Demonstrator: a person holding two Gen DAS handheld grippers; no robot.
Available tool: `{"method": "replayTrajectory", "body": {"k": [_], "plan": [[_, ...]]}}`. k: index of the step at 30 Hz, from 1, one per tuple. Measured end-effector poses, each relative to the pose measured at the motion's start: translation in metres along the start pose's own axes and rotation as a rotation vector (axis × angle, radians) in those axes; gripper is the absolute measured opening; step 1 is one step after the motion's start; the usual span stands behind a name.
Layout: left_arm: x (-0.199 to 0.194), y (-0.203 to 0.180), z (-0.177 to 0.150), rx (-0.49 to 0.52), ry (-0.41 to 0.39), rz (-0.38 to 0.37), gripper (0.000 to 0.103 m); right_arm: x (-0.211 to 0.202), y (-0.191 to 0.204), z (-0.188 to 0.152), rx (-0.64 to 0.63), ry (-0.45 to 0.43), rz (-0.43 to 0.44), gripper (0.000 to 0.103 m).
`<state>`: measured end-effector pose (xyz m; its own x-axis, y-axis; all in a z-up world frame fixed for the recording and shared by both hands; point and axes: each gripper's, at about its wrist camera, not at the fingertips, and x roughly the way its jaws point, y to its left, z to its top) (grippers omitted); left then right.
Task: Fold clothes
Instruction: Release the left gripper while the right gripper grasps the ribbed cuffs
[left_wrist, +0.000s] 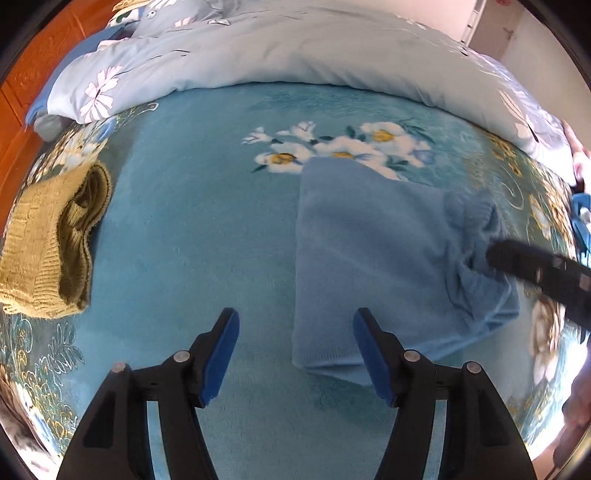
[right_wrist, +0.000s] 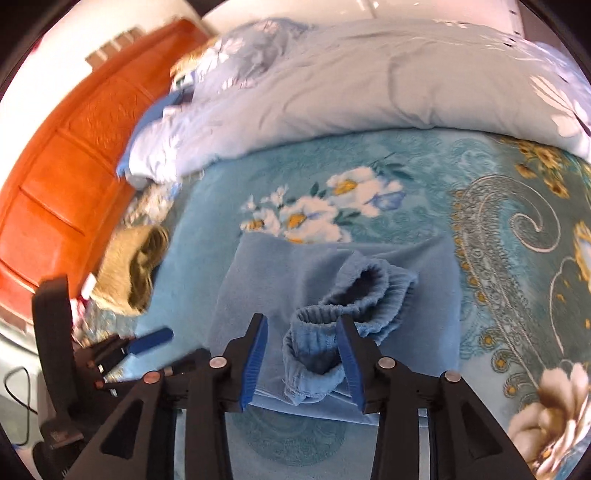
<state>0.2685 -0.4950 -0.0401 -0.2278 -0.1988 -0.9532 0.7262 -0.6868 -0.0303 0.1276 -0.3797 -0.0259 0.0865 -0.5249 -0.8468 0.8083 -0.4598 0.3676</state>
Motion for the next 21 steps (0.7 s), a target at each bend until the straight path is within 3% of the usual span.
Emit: {"method": "replayTrajectory", "body": {"k": [15, 21], "plan": [[0.015, -0.022, 0.009, 0.069, 0.036, -0.018, 0.066, -0.006, -0.012, -0.003, 0.049, 0.037, -0.054, 0.042], [0.016, -0.019, 0.007, 0.063, 0.046, -0.030, 0.066, 0.003, -0.024, -0.005, 0.144, 0.092, -0.032, 0.043]]}}
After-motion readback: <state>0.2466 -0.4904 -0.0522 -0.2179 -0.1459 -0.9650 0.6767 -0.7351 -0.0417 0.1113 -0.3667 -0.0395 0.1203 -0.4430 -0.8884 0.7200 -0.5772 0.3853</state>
